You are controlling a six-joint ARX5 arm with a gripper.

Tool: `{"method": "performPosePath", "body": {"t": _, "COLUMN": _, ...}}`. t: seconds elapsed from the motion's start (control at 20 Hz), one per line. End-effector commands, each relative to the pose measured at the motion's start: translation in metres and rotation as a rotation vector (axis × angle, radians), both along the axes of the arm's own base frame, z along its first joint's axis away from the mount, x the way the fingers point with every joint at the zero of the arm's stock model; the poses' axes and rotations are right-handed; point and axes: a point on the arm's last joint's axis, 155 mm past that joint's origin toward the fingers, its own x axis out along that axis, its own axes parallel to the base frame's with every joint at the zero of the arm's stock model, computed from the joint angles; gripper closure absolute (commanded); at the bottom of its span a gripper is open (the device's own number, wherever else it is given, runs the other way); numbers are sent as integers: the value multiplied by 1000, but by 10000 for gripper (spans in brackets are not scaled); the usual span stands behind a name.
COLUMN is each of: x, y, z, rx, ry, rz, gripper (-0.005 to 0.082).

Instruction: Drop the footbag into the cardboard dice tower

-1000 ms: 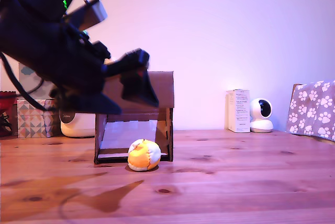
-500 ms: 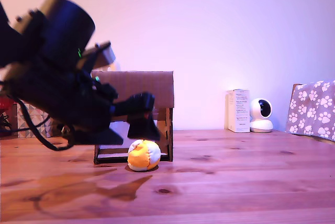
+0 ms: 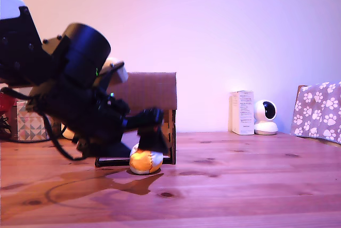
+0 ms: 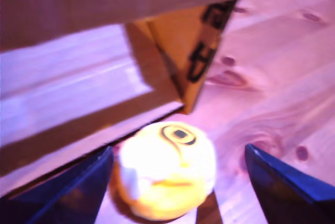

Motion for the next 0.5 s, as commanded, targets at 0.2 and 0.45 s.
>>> {"method": "performPosePath", "body": {"t": 0.2, "x": -3, "y": 5, "z": -22, "rx": 37, "ry": 34, "rz": 7, "gripper": 672}}
{"method": "performPosePath", "body": {"t": 0.45, "x": -5, "y": -1, "z": -11, "rx": 24, "ry": 16, "rz": -28, "gripper": 733}}
